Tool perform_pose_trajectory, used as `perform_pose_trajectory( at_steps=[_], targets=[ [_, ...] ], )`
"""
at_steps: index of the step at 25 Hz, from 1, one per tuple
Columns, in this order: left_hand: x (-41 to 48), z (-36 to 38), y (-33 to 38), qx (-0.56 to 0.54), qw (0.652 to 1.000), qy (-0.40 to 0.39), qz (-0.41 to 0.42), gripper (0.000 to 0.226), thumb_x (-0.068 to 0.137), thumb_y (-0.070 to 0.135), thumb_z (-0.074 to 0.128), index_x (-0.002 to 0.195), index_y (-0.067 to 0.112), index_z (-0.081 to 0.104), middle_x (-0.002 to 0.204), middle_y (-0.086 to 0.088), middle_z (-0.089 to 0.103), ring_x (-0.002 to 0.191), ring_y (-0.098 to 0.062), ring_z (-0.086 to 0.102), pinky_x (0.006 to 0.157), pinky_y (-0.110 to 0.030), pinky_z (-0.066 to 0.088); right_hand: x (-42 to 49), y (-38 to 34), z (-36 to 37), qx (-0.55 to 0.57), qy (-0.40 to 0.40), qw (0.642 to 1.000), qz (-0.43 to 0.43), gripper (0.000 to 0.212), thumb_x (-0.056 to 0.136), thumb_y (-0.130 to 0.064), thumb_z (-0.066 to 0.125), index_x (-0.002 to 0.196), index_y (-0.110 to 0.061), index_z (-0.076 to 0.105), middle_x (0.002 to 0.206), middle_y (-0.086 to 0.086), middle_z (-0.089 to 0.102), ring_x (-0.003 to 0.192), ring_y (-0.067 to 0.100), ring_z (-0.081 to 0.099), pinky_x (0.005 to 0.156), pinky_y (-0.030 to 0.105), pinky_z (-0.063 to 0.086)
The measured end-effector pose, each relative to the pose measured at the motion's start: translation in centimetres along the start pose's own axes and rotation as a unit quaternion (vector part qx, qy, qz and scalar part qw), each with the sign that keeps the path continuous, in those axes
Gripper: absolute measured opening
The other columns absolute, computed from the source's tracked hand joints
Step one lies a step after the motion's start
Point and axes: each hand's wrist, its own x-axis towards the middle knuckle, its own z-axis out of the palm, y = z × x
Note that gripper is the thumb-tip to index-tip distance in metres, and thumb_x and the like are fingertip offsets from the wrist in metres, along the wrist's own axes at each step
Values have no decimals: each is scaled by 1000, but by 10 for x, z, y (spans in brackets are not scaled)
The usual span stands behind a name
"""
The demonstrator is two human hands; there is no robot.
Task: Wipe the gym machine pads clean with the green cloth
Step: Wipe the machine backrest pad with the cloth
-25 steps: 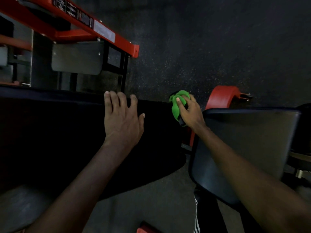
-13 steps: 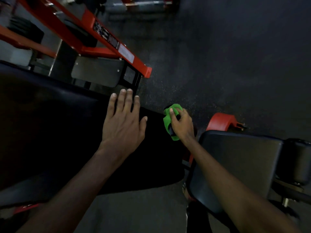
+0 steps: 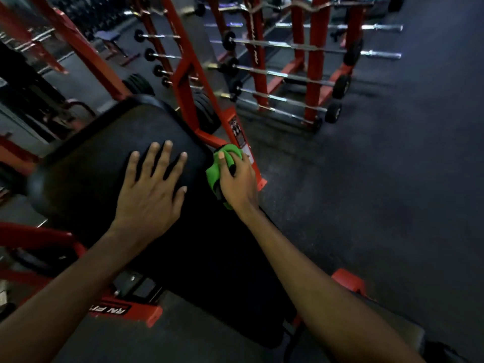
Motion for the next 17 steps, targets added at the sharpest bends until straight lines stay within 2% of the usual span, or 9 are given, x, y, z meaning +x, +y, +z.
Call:
perform_pose_trajectory(
  at_steps=[5,8,12,14,17],
  targets=[
    [-17,-17,-61,-8,997,57,-57,63,100,44,31,157,16,29,164,-16,21,152,-33,17,122,-51,7,27,-72,30,-6,12,995,-103,30,102,-37,54,112,-15,71,123,1,61,113,18,60,92,27,46],
    [-38,-19,-95,-31,993,77,-78,60,102,43,30,157,19,27,164,-15,21,152,-32,17,122,-50,8,25,-108,54,-22,26,981,-190,31,102,-34,54,118,-14,71,122,4,61,115,21,60,99,34,49],
    [-56,-11,-141,-57,995,83,18,58,103,33,28,159,19,20,166,-9,16,153,-26,17,124,-44,13,-2,-112,71,-61,42,963,-259,32,104,-31,52,129,-17,67,131,5,59,126,22,54,107,43,45],
    [-55,-4,-157,-75,991,85,65,58,104,31,24,160,18,16,167,-7,13,154,-22,12,125,-41,10,-28,-101,73,-78,47,952,-292,31,105,-28,53,130,-16,67,132,8,59,126,25,54,106,46,46],
    [-54,9,-173,-120,983,90,108,57,106,31,23,160,15,14,167,-7,11,154,-20,6,126,-38,6,-89,-84,91,-128,13,935,-330,30,103,-22,56,130,-13,67,133,12,59,126,29,55,105,49,45]
  ],
)
